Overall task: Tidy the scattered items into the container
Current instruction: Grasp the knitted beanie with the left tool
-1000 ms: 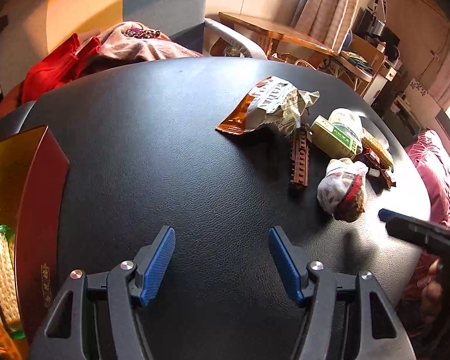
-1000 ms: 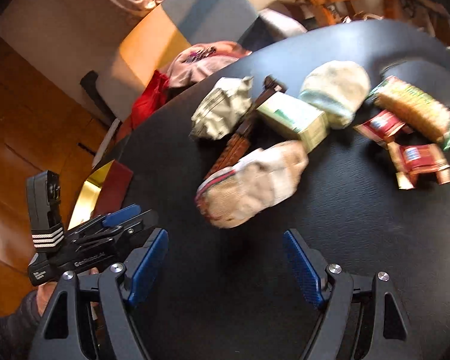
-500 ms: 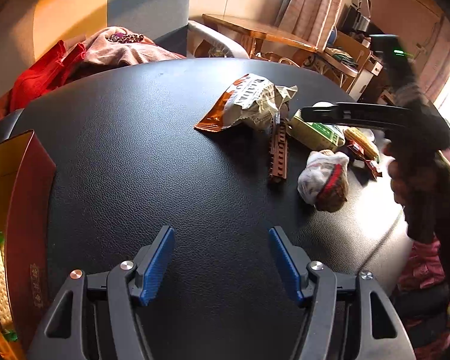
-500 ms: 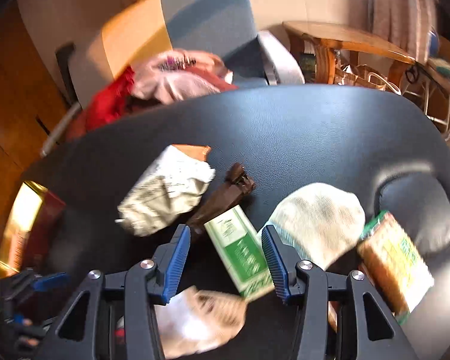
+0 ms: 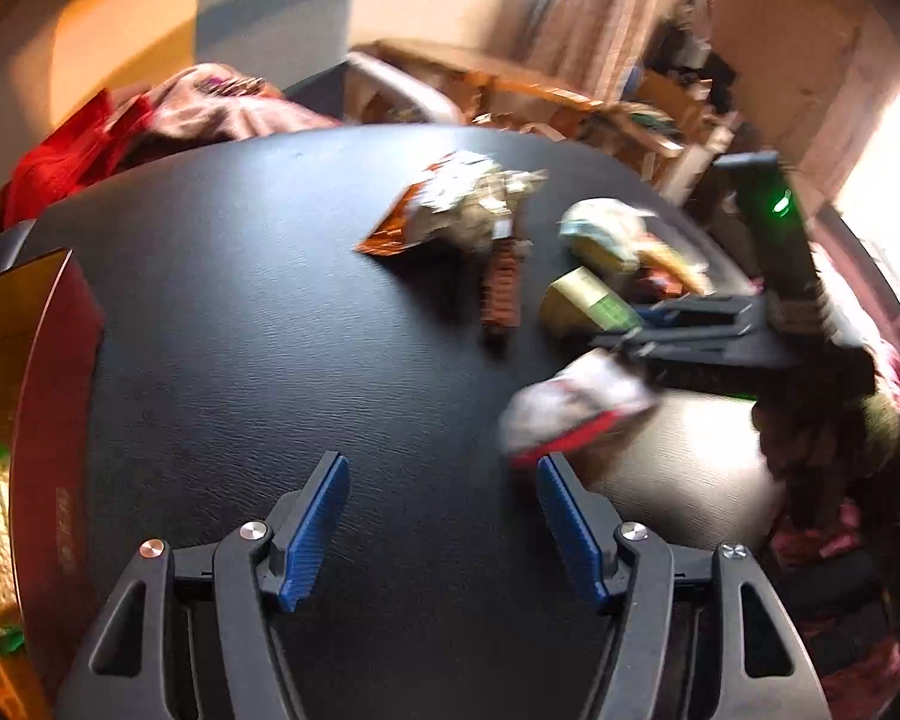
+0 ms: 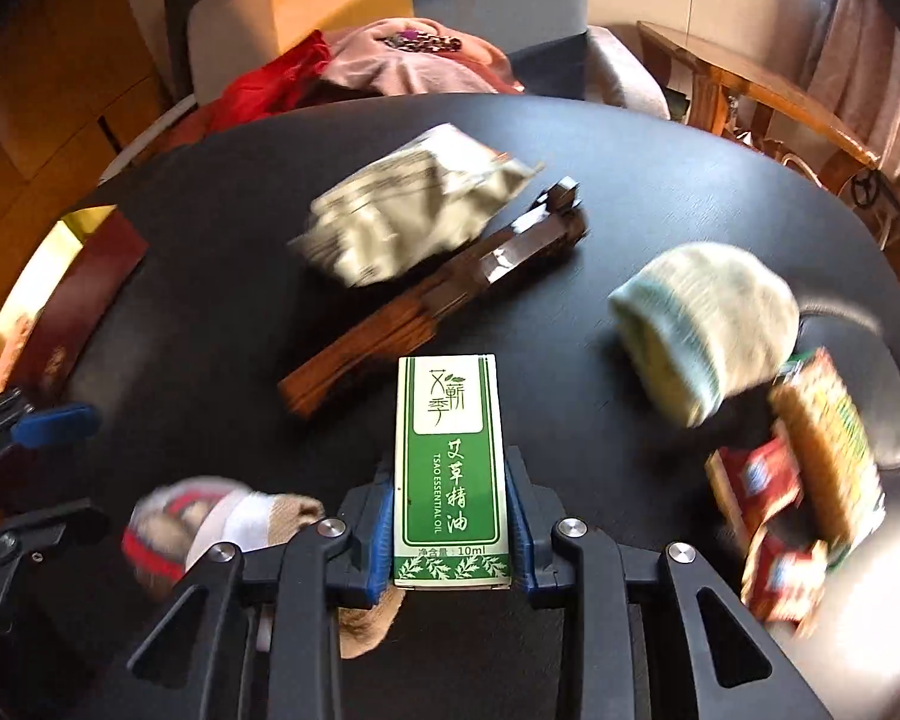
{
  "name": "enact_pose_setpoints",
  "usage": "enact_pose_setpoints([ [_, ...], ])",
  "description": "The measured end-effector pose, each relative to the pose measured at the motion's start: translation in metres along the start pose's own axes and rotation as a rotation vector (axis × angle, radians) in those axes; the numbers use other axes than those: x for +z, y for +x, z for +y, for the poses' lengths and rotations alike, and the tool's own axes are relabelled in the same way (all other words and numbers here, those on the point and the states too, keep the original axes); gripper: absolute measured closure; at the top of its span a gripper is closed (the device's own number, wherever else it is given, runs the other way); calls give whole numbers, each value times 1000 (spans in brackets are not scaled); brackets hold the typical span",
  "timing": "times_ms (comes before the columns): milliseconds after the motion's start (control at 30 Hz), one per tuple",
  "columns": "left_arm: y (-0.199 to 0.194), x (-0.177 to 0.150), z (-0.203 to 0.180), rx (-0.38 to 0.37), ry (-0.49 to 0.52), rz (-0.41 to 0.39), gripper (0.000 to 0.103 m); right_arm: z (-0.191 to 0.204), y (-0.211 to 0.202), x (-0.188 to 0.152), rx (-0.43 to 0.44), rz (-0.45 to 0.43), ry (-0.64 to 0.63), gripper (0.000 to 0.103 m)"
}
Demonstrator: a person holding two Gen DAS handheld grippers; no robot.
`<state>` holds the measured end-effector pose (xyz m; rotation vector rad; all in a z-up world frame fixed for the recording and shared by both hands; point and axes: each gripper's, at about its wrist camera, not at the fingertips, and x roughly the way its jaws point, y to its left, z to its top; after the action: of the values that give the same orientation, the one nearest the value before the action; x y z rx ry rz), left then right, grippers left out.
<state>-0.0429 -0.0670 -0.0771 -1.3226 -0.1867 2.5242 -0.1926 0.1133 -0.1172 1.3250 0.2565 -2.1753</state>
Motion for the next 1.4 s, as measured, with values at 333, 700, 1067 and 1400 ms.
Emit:
enact_pose_setpoints([
  [333, -18, -9, -17, -17, 125, 26, 24, 7, -35, -56, 21, -56, 146, 70],
  [700, 9, 11, -3, -134, -300, 119, 24, -7, -83, -98, -8, -193, 293, 50],
  [1067, 48, 22, -17, 10, -408, 192, 29, -31, -85, -103, 0, -231, 364, 45],
  [1400, 50, 15, -12, 128, -190, 202, 43, -21, -71, -100, 31, -213, 353, 44],
])
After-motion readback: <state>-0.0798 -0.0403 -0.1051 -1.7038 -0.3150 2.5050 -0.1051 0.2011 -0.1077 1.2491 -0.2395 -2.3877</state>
